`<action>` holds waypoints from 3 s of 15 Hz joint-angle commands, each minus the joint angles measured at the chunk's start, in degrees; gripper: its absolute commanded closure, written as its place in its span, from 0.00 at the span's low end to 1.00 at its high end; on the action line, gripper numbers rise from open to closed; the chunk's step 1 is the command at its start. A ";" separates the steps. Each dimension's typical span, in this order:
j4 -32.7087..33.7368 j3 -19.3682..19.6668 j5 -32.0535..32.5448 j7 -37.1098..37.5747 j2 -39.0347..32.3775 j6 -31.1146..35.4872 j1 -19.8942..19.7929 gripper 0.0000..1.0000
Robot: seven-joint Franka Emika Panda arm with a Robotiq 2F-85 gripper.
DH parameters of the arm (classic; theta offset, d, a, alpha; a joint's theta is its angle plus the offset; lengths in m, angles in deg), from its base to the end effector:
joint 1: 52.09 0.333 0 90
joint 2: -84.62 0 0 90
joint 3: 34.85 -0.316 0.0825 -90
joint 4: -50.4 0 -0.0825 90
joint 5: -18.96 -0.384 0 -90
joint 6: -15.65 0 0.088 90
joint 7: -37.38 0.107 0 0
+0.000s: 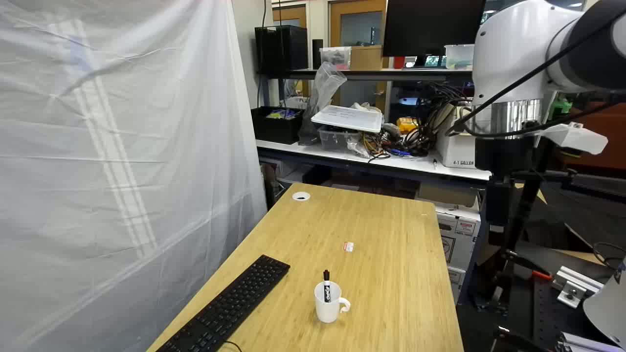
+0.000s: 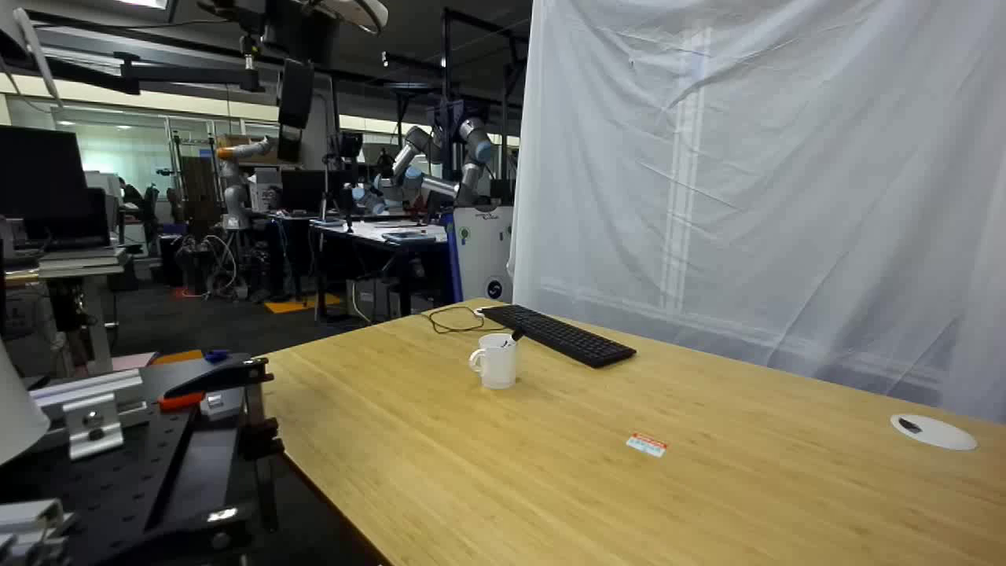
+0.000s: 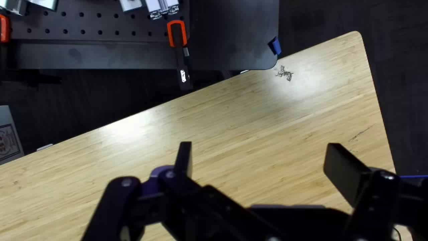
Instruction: Put the marker on the desk
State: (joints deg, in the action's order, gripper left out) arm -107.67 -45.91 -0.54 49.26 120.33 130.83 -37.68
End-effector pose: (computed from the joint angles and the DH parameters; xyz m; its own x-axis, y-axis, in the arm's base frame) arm 0.2902 0.1535 0.3822 0.9846 0.0405 -0.1701 0.0164 -0.9899 -0.1411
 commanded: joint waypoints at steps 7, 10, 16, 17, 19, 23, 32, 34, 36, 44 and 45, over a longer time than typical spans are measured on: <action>0.36 -0.31 -0.14 -0.17 0.22 -0.29 -0.39 0.00; 0.36 -0.31 -0.14 -0.17 0.22 -0.29 -0.39 0.00; 3.31 -0.32 -0.51 -0.95 -8.59 3.80 -0.92 0.00; 4.35 -0.30 -0.79 -0.86 -11.86 6.38 -1.02 0.00; 6.88 -0.39 -0.51 0.11 -18.25 10.73 -1.33 0.00; 15.60 -0.71 0.91 3.26 -31.94 13.89 -1.70 0.00; 34.21 4.00 5.93 26.38 -54.20 13.23 -0.38 0.00; 36.95 5.51 8.27 32.30 -57.24 12.96 0.40 0.00; 38.66 7.04 11.64 38.74 -59.32 13.33 1.68 0.00; 44.94 9.59 30.09 60.57 -62.00 7.90 8.89 0.00; 46.04 9.18 31.81 61.70 -62.12 6.75 9.42 0.00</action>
State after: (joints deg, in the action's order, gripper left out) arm -65.07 -37.39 26.60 107.13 58.77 142.29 -30.44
